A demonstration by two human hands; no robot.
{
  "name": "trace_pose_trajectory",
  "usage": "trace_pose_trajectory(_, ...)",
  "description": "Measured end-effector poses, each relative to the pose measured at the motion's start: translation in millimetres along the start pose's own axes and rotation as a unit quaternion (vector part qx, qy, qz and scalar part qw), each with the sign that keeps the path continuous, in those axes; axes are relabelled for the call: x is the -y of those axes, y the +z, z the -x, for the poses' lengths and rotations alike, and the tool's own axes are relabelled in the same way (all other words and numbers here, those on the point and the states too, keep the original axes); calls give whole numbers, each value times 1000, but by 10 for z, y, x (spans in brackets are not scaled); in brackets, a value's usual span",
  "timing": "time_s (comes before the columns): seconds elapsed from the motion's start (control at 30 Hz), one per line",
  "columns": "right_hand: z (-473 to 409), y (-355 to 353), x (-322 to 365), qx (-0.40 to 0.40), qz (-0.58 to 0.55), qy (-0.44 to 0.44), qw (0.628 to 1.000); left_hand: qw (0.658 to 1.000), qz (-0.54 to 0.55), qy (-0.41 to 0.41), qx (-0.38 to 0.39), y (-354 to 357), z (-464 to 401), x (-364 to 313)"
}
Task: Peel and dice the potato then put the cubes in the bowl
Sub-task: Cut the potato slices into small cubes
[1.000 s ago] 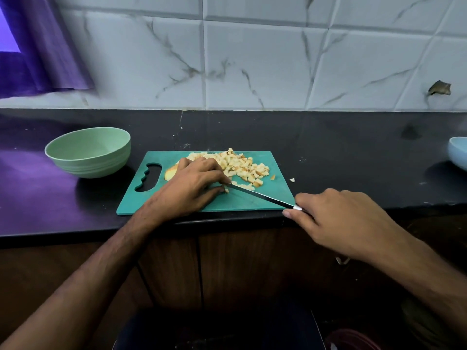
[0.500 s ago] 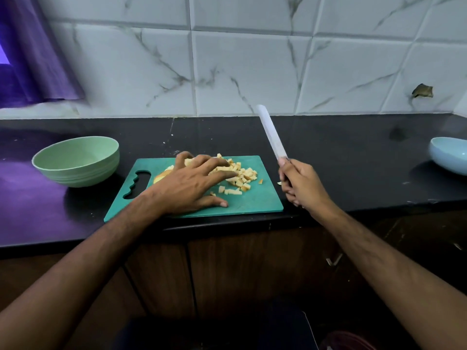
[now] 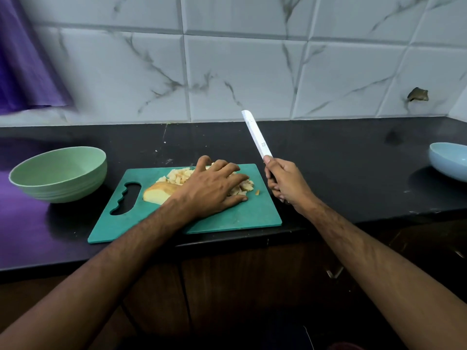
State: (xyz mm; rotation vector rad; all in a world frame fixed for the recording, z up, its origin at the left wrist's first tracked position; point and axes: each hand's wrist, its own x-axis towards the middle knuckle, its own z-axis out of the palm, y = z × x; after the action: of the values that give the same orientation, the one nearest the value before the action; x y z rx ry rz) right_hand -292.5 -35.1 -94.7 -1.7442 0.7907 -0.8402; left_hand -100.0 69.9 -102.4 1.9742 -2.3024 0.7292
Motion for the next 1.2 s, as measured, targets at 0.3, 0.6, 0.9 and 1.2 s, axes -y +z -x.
trace_pose_trajectory(0.3, -35, -19, -47, 7, 9, -9, 1000, 993, -5, -115, 3, 63, -171, 64)
trace_pose_trajectory(0.6, -43, -25, -60, 11, 15, -15, 1000, 973, 144, -182, -7, -184, -77, 527)
trace_pose_trajectory(0.9, -30, -8, -39, 9, 15, -17, 1000, 981, 166, -56, 78, -463, 362, 759)
trace_pose_trajectory(1.2, 0, 10, -25, 5, 27, -20, 999, 993, 19, -52, 101, -459, 333, 544)
